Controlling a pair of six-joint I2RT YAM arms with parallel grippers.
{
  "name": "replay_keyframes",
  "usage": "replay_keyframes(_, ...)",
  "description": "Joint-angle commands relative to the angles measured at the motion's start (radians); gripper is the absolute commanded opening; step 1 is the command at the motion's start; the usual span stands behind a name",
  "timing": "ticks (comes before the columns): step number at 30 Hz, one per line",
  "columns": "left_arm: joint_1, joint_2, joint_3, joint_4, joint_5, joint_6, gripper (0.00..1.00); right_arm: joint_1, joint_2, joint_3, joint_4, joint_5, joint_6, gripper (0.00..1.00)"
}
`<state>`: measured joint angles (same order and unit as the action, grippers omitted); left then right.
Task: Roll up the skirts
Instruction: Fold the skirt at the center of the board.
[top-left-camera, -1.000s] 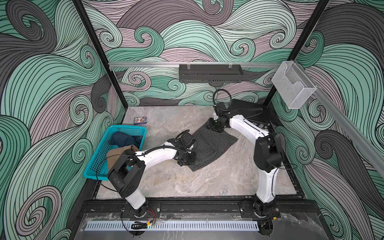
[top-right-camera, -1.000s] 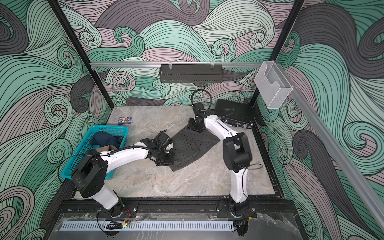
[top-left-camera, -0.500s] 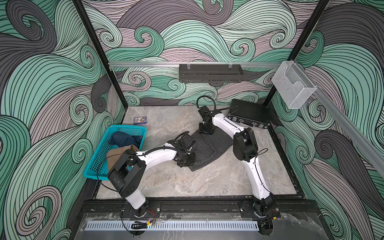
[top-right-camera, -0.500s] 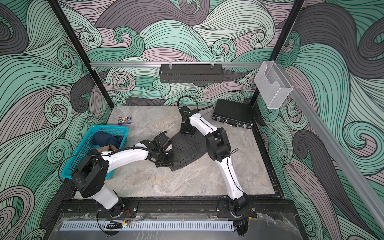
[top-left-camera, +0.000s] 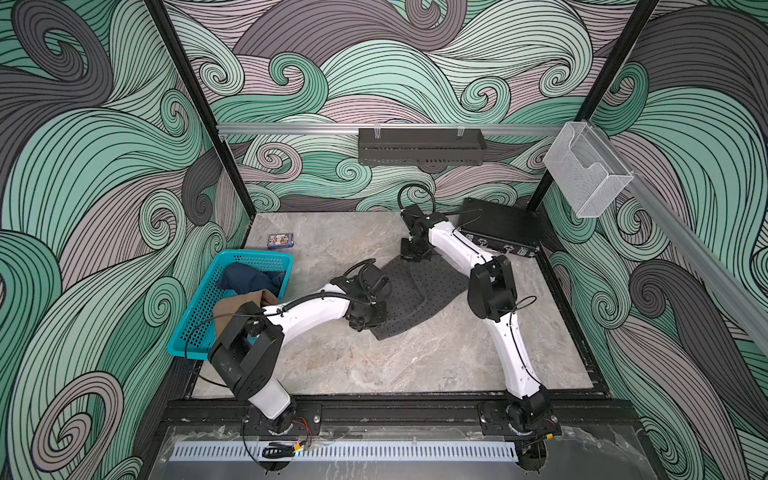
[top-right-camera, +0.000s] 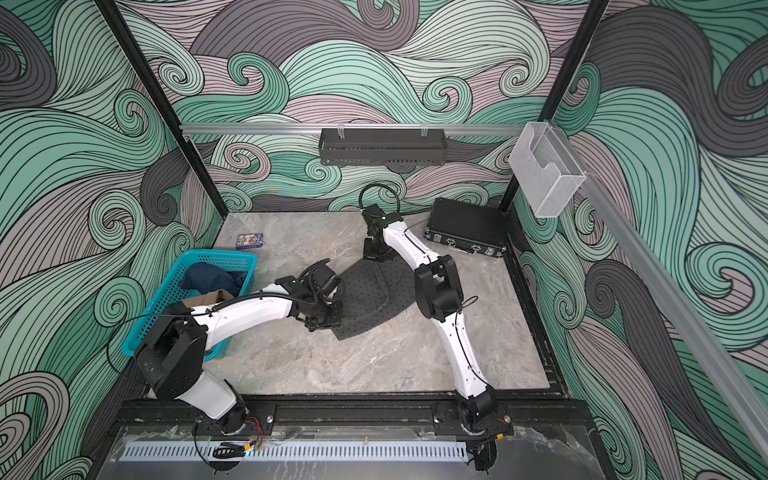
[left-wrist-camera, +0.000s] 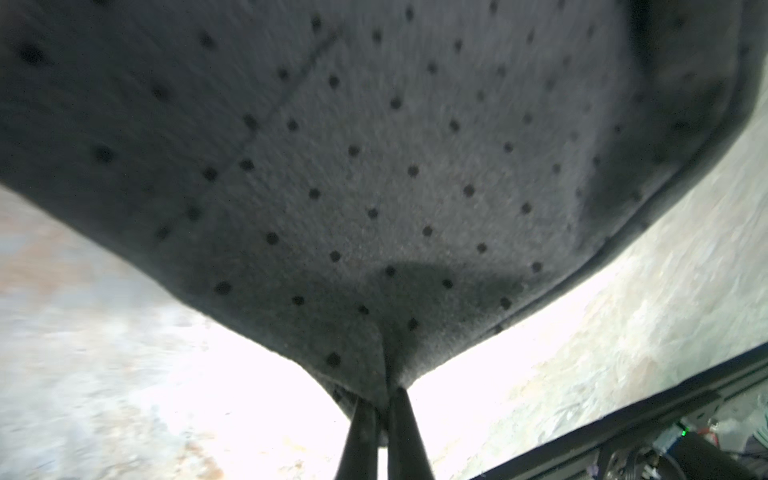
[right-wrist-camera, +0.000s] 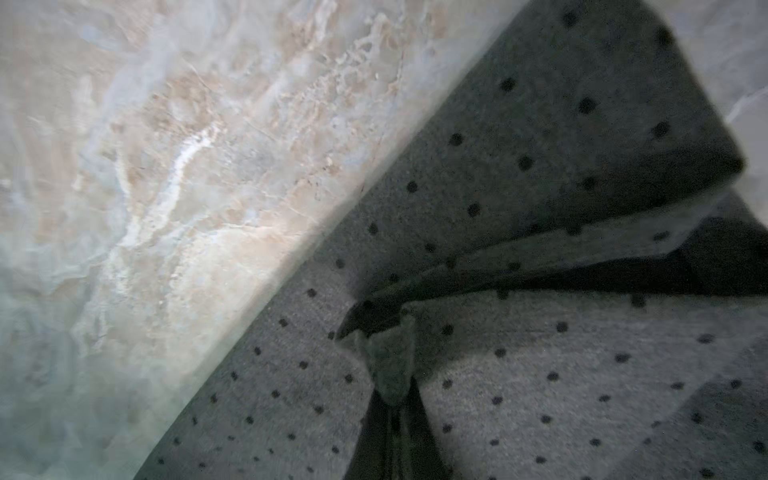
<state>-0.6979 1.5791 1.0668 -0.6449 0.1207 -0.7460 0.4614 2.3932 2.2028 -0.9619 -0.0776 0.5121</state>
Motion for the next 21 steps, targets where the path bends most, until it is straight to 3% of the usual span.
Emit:
replay_keyframes(1,0.038,-0.069,0.096,-0.098,-0.108,-0.001,0.00,-0.087,-0.195,-0.078,0.114,-0.144,0.032,0.03)
replay_keyframes(5,0.055,-0.083,0.150,-0.116,-0.157,0.012,0.00,-0.188,-0.416,-0.368,0.355,-0.247,0.077,0.05)
replay_keyframes(9,0.053,-0.062,0.135,-0.077,-0.135,-0.006,0.00,-0.274,-0.625,-0.725,0.591,-0.307,0.131,0.06)
replay_keyframes(13,0.060,-0.041,0.099,-0.030,-0.120,-0.027,0.00,-0.359,-0.733,-0.979,0.775,-0.321,0.174,0.04)
replay_keyframes(16,0.108,-0.021,0.167,-0.083,-0.122,-0.018,0.00,-0.391,-0.697,-0.953,0.775,-0.346,0.186,0.00)
replay_keyframes(21,0.175,-0.007,0.287,-0.105,-0.108,0.059,0.00,-0.375,-0.568,-0.745,0.736,-0.366,0.226,0.00)
